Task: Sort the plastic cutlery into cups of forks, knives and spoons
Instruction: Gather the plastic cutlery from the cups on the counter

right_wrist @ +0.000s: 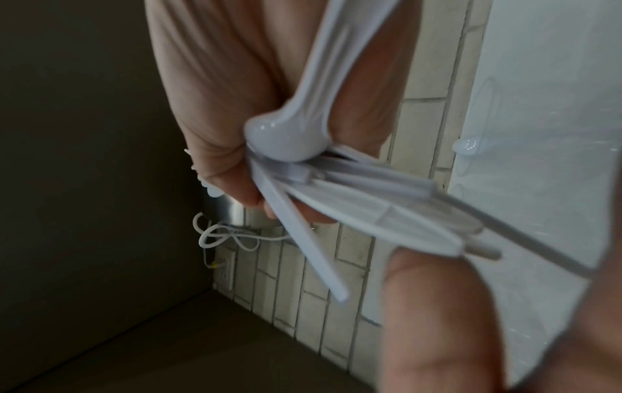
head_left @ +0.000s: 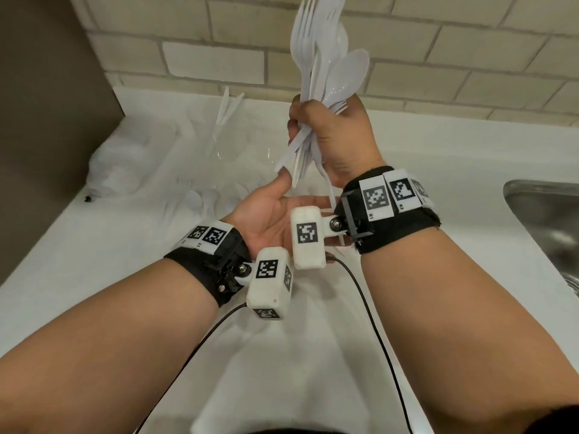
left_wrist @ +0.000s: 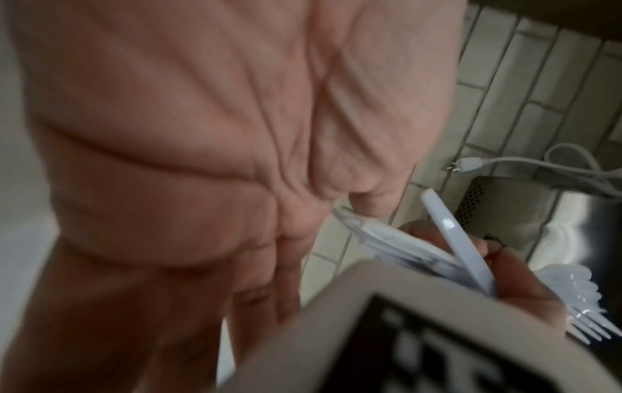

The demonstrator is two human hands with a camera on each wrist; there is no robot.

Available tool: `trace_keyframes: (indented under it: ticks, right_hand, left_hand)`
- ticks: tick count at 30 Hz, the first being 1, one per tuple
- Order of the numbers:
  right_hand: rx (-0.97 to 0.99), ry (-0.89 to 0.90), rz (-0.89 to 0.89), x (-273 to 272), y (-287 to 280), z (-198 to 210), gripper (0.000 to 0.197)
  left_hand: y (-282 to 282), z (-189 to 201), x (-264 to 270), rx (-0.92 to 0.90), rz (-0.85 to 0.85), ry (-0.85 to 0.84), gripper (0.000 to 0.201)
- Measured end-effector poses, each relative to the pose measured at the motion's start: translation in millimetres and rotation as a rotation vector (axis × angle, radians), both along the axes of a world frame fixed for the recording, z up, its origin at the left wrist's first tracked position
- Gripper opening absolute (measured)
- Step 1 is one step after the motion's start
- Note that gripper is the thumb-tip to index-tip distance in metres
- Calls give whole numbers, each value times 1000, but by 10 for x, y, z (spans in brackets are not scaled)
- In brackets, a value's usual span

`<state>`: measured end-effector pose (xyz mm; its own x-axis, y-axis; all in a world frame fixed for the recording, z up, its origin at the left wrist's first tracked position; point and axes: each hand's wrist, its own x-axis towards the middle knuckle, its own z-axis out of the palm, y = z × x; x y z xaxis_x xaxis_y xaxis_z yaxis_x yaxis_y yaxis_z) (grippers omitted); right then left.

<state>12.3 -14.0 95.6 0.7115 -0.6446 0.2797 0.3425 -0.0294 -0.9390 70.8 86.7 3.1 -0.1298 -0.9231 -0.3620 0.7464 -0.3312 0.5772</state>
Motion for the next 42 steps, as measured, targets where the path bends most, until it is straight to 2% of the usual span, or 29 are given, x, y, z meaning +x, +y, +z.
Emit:
trace_keyframes:
  ticks: [4, 6, 11, 15, 19, 22, 24, 26, 30, 33, 36, 38, 40, 42]
  right_hand:
    - [31, 7, -42, 87, -3, -64, 4]
    - [59, 6, -79, 127, -20, -97, 6]
    - [96, -9, -149, 177, -58, -156, 19]
    - [160, -48, -170, 190, -97, -122, 29]
    - [157, -67, -230, 173, -175, -23, 48]
    - [138, -74, -286, 162, -255, 25, 48]
    - [88, -16, -319, 145, -279, 9, 47]
    - [34, 72, -325, 129, -277, -56, 48]
    - [-58, 297, -234, 104, -232, -264, 41]
    - [-65, 374, -114, 80, -162, -389, 34]
    - [-45, 351, -26, 82, -82, -441, 29]
    - [-21, 319, -40, 104, -37, -448, 27]
    - [22, 277, -78, 145, 16, -447, 37]
    - [54, 235, -114, 182, 50, -433, 42]
  left_hand:
    - [106, -31, 66, -207, -86, 20, 54]
    - [127, -55, 76, -276, -77, 36, 44]
    - [131, -38, 95, -254, -38, -47, 65]
    - [113, 38, 111, -220, -37, -137, 65]
    - [83, -10, 116, -172, -48, -190, 63]
    - [88, -68, 118, -180, -7, -189, 59]
    - [95, -67, 125, -164, 75, -195, 58]
    - [84, -35, 141, -129, 234, -270, 52]
    - [36, 25, 166, -64, 590, -580, 17]
    - [56, 39, 244, -63, 635, -934, 8]
    - [89, 48, 314, -100, 614, -1178, 19]
    - [95, 59, 317, -121, 636, -1211, 24]
    - [85, 36, 316, -119, 702, -1162, 29]
    - [73, -6, 312, -47, 757, -1096, 24]
